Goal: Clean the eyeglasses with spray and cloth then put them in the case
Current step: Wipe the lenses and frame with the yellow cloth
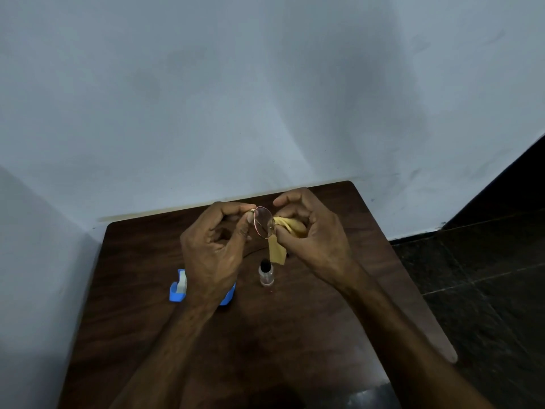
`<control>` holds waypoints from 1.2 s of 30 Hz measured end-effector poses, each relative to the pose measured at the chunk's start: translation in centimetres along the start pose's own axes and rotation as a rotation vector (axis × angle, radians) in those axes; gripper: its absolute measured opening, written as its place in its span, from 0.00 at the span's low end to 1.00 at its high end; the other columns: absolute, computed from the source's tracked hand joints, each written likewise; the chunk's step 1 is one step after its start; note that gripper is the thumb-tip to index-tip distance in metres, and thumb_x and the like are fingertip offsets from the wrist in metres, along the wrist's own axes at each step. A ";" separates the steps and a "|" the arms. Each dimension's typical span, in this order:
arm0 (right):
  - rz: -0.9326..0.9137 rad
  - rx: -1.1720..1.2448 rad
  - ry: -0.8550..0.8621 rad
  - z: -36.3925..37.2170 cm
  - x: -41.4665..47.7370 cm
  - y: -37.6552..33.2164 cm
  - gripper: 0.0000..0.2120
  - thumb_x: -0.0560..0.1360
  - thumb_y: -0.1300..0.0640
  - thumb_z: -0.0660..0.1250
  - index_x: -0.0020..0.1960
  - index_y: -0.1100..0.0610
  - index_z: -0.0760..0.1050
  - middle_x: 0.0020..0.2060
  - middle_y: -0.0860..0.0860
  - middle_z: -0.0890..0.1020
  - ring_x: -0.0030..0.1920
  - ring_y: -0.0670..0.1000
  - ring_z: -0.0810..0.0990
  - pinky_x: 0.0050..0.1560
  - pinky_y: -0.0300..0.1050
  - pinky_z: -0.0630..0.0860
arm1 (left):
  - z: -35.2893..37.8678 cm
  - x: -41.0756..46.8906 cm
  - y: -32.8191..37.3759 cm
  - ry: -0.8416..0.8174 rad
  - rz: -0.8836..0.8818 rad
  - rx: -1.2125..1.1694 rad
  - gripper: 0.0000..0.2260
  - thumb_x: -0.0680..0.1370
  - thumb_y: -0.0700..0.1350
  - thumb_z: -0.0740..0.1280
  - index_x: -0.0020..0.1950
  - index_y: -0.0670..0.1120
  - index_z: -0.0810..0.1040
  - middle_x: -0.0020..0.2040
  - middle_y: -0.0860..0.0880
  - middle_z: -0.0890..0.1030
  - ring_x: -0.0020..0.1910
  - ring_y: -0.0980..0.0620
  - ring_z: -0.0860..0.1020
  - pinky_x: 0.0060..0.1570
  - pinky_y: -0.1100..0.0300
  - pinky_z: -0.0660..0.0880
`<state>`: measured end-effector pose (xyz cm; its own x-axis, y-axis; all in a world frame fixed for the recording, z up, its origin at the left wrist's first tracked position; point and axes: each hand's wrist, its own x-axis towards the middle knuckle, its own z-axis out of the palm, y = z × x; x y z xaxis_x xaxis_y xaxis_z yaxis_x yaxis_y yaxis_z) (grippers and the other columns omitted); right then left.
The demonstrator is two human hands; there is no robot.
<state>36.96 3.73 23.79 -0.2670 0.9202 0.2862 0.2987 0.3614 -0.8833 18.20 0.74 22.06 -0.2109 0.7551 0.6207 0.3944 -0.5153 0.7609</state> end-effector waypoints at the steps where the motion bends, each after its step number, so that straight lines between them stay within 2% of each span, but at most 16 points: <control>1: 0.004 0.008 -0.014 0.0 0.1 -0.1 0.18 0.76 0.61 0.76 0.63 0.53 0.75 0.44 0.47 0.86 0.46 0.47 0.87 0.47 0.50 0.86 | 0.0 0.1 0.1 -0.001 0.002 0.000 0.05 0.82 0.45 0.73 0.57 0.47 0.83 0.49 0.52 0.87 0.46 0.52 0.87 0.44 0.54 0.86; 4: 0.044 0.109 -0.099 -0.3 0.5 0.2 0.17 0.79 0.61 0.73 0.65 0.53 0.74 0.45 0.50 0.87 0.48 0.50 0.87 0.51 0.55 0.84 | -0.2 0.4 0.0 0.001 0.005 -0.006 0.04 0.82 0.43 0.73 0.56 0.47 0.83 0.49 0.52 0.86 0.45 0.53 0.87 0.43 0.57 0.85; 6: 0.033 0.144 -0.138 -0.4 0.7 0.4 0.17 0.80 0.62 0.71 0.66 0.53 0.72 0.46 0.51 0.87 0.52 0.50 0.86 0.55 0.52 0.83 | -0.2 0.5 0.1 0.002 0.009 -0.008 0.04 0.82 0.43 0.73 0.56 0.48 0.83 0.49 0.52 0.86 0.45 0.52 0.86 0.43 0.56 0.85; 10: 0.052 0.267 -0.169 -0.2 1.1 0.6 0.16 0.82 0.64 0.68 0.68 0.57 0.71 0.48 0.55 0.88 0.56 0.50 0.84 0.52 0.42 0.80 | -0.1 0.6 0.0 0.042 -0.011 -0.026 0.04 0.82 0.45 0.72 0.56 0.47 0.83 0.49 0.52 0.86 0.44 0.52 0.86 0.42 0.55 0.85; 12: 0.045 0.311 -0.145 0.0 1.1 0.9 0.16 0.83 0.63 0.67 0.68 0.57 0.71 0.50 0.58 0.87 0.57 0.54 0.84 0.53 0.47 0.81 | -0.1 0.6 -0.2 0.054 -0.017 -0.019 0.05 0.82 0.45 0.72 0.56 0.46 0.83 0.49 0.52 0.86 0.44 0.50 0.86 0.42 0.55 0.84; 14: 0.053 0.289 -0.112 0.3 0.9 1.2 0.16 0.82 0.59 0.69 0.68 0.54 0.72 0.53 0.54 0.87 0.58 0.53 0.85 0.56 0.53 0.83 | -0.2 0.7 -0.4 0.064 -0.024 -0.012 0.04 0.82 0.44 0.72 0.56 0.46 0.83 0.49 0.52 0.86 0.44 0.50 0.87 0.41 0.55 0.84; 17: 0.030 0.098 -0.108 0.8 0.6 1.7 0.13 0.80 0.52 0.72 0.64 0.50 0.77 0.58 0.46 0.82 0.61 0.47 0.82 0.58 0.52 0.84 | -0.4 0.7 -0.7 0.086 -0.032 0.007 0.05 0.82 0.43 0.72 0.57 0.44 0.83 0.48 0.49 0.87 0.42 0.49 0.87 0.40 0.56 0.84; 20: -0.051 -0.035 -0.075 0.9 0.8 2.3 0.07 0.82 0.50 0.69 0.59 0.48 0.80 0.54 0.40 0.80 0.61 0.47 0.78 0.56 0.52 0.81 | -0.2 0.5 -0.8 0.077 -0.037 0.005 0.05 0.82 0.44 0.72 0.57 0.44 0.83 0.48 0.48 0.87 0.43 0.50 0.86 0.42 0.58 0.83; 23: -0.096 -0.080 -0.109 0.8 1.2 2.6 0.05 0.84 0.53 0.65 0.56 0.52 0.79 0.50 0.41 0.79 0.57 0.48 0.75 0.52 0.50 0.78 | 0.1 0.5 -0.7 0.071 -0.059 -0.016 0.06 0.82 0.44 0.72 0.56 0.44 0.83 0.47 0.47 0.87 0.41 0.49 0.86 0.41 0.62 0.82; 26: -0.090 -0.088 -0.155 0.9 1.5 2.7 0.08 0.85 0.52 0.61 0.55 0.53 0.78 0.48 0.41 0.77 0.54 0.48 0.74 0.52 0.44 0.74 | 0.1 0.7 -0.8 0.069 -0.053 -0.007 0.06 0.82 0.45 0.72 0.56 0.43 0.83 0.47 0.47 0.86 0.41 0.50 0.86 0.41 0.63 0.82; 28: -0.039 -0.010 -0.151 1.2 1.8 2.7 0.11 0.85 0.51 0.59 0.54 0.54 0.79 0.48 0.42 0.79 0.55 0.49 0.75 0.53 0.47 0.75 | 0.1 0.7 -0.7 0.075 -0.050 -0.003 0.06 0.82 0.45 0.72 0.56 0.44 0.83 0.47 0.48 0.86 0.42 0.50 0.86 0.41 0.64 0.82; 30: -0.013 0.051 -0.139 1.3 2.1 2.9 0.12 0.85 0.52 0.60 0.55 0.54 0.80 0.49 0.43 0.81 0.55 0.51 0.76 0.53 0.48 0.76 | 0.2 0.7 -0.8 0.080 -0.051 -0.007 0.06 0.82 0.45 0.71 0.56 0.44 0.83 0.47 0.48 0.86 0.41 0.49 0.86 0.41 0.63 0.82; 33: 0.028 0.092 -0.195 1.2 2.0 2.7 0.10 0.83 0.50 0.65 0.62 0.50 0.81 0.55 0.44 0.81 0.59 0.48 0.76 0.54 0.38 0.77 | -0.1 0.9 -1.2 0.104 -0.052 -0.010 0.04 0.82 0.41 0.72 0.57 0.44 0.83 0.48 0.48 0.86 0.42 0.47 0.86 0.40 0.60 0.83; 34: 0.029 0.097 -0.216 1.1 2.0 2.6 0.10 0.82 0.51 0.68 0.62 0.50 0.81 0.56 0.44 0.81 0.60 0.47 0.77 0.56 0.39 0.78 | -0.3 1.0 -1.3 0.110 -0.058 -0.008 0.04 0.82 0.39 0.72 0.57 0.44 0.83 0.49 0.48 0.86 0.42 0.47 0.86 0.40 0.58 0.83; 36: 0.011 0.120 -0.213 1.0 2.2 2.7 0.09 0.81 0.54 0.69 0.60 0.53 0.82 0.55 0.45 0.83 0.61 0.51 0.79 0.59 0.49 0.79 | -0.5 1.0 -1.4 0.096 -0.067 -0.002 0.05 0.82 0.39 0.72 0.57 0.45 0.83 0.49 0.50 0.86 0.42 0.49 0.86 0.40 0.55 0.84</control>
<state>36.24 6.53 21.66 -0.4555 0.8669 0.2027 0.1950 0.3193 -0.9274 16.96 2.03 21.68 -0.3215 0.7459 0.5833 0.3748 -0.4654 0.8018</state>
